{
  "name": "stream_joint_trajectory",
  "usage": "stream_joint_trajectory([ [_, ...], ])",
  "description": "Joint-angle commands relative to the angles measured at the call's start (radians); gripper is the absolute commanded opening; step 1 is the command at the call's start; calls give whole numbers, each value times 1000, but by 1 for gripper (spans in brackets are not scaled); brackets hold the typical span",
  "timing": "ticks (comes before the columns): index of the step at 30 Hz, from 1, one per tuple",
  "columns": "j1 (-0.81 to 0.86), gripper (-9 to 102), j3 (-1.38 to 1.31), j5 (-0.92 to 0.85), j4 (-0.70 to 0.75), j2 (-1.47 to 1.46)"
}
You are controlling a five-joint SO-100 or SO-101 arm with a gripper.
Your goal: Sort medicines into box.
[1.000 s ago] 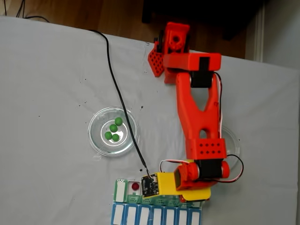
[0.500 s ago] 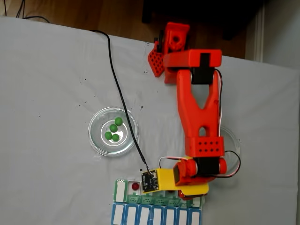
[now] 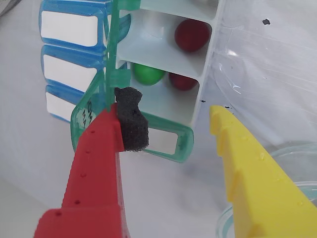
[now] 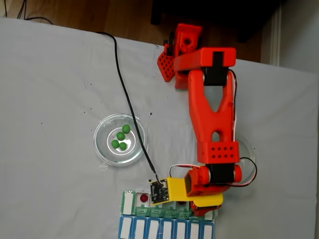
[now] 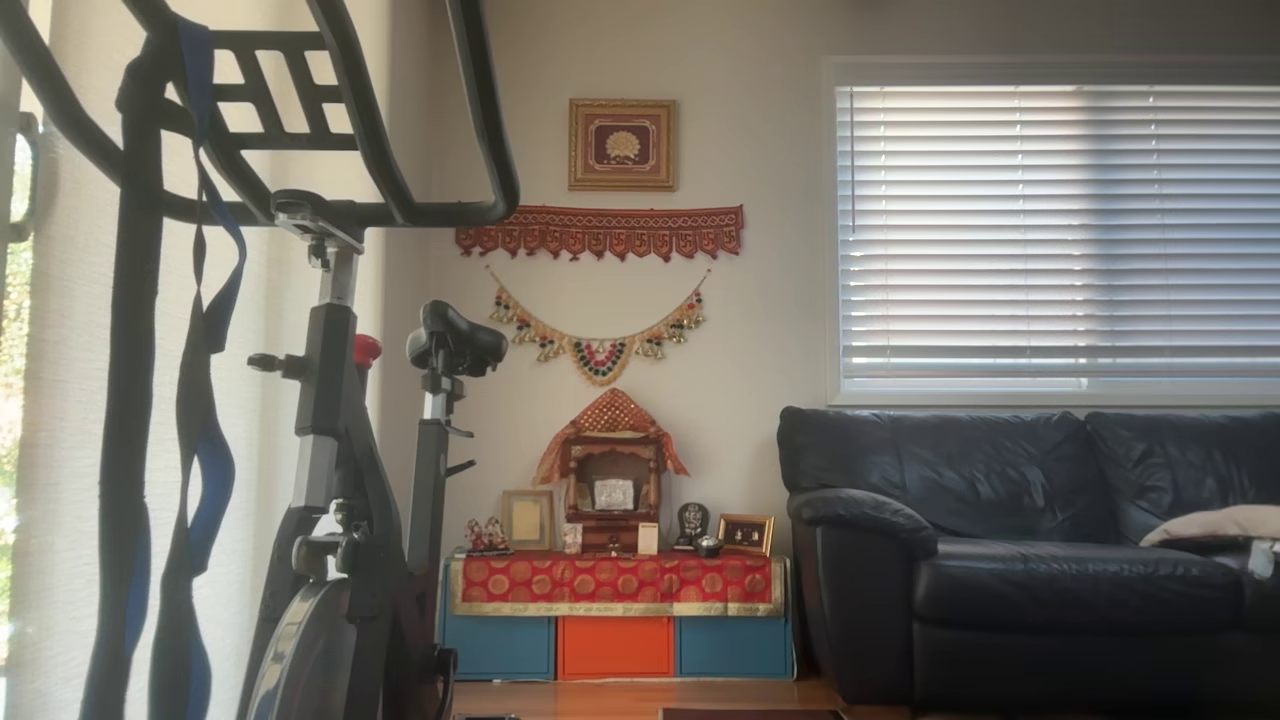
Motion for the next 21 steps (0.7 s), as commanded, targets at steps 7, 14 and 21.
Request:
stream_joint_trajectory([
  [7,3,16,-44,-23,20,117],
  [14,41,1,-170,-40,169,69],
  [21,127,1,-204,-129,282,71],
])
